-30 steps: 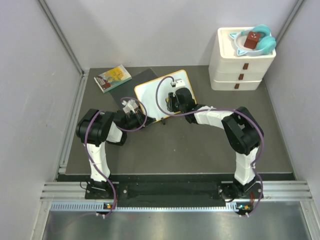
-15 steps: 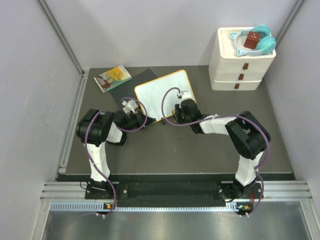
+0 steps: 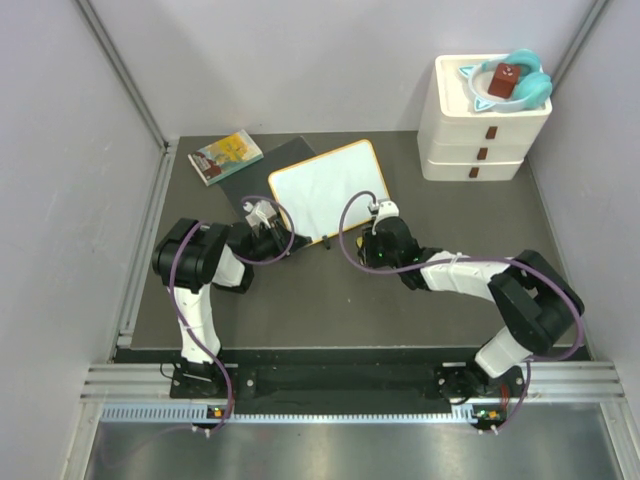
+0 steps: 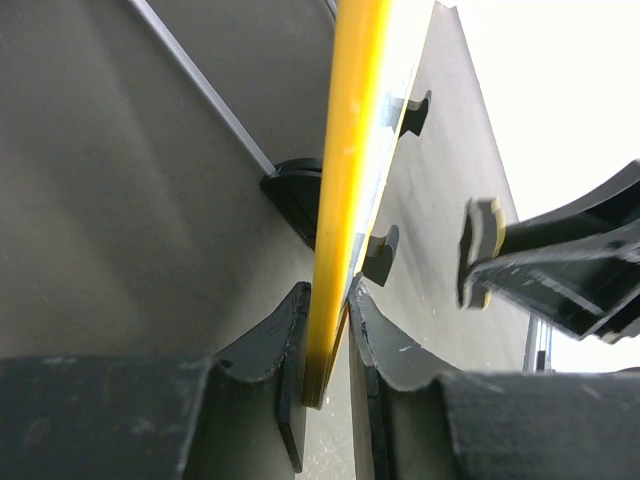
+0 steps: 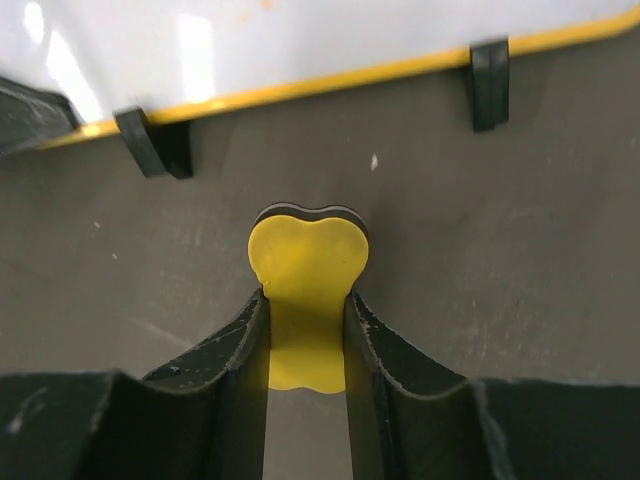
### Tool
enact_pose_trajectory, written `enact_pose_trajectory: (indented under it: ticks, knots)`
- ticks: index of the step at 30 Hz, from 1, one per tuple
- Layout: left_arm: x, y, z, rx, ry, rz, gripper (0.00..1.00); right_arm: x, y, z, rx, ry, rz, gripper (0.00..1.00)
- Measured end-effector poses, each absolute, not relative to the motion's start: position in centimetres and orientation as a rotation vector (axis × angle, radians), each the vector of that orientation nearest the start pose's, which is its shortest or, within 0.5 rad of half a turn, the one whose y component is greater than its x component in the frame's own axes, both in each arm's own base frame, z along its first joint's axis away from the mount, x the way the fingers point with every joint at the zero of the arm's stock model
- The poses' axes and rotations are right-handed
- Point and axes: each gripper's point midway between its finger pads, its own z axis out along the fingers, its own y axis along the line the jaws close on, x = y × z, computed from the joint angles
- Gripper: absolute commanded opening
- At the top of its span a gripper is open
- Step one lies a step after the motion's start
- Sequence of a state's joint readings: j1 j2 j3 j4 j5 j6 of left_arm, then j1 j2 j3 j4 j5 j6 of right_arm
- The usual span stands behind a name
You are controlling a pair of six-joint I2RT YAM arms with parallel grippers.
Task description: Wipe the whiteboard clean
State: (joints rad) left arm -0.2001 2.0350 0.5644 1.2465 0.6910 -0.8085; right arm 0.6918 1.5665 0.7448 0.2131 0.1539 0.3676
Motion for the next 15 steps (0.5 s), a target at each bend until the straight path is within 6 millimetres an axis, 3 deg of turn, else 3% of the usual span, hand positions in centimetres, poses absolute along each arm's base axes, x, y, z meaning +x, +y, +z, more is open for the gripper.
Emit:
enact_pose_trajectory:
  ticks: [4, 9, 11, 15]
  knots:
    - [36.6, -21.2, 4.2, -0.046, 1.944, -1.312, 0.02, 30.6, 24.3, 4.1, -0.252, 2.277, 0.411, 0.02]
    - [36.2, -21.1, 4.3, -0.038, 1.928, -1.313, 0.11, 29.7, 23.7, 2.9, -0.205, 2.312, 0.417, 0.27]
    - [36.0, -21.1, 4.4, -0.034, 1.92, -1.315, 0.2, 29.7, 23.8, 2.9, -0.189, 2.307, 0.426, 0.32]
    - [35.4, -21.1, 4.5, -0.026, 1.911, -1.326, 0.26, 29.7, 23.8, 2.9, -0.168, 2.297, 0.438, 0.46]
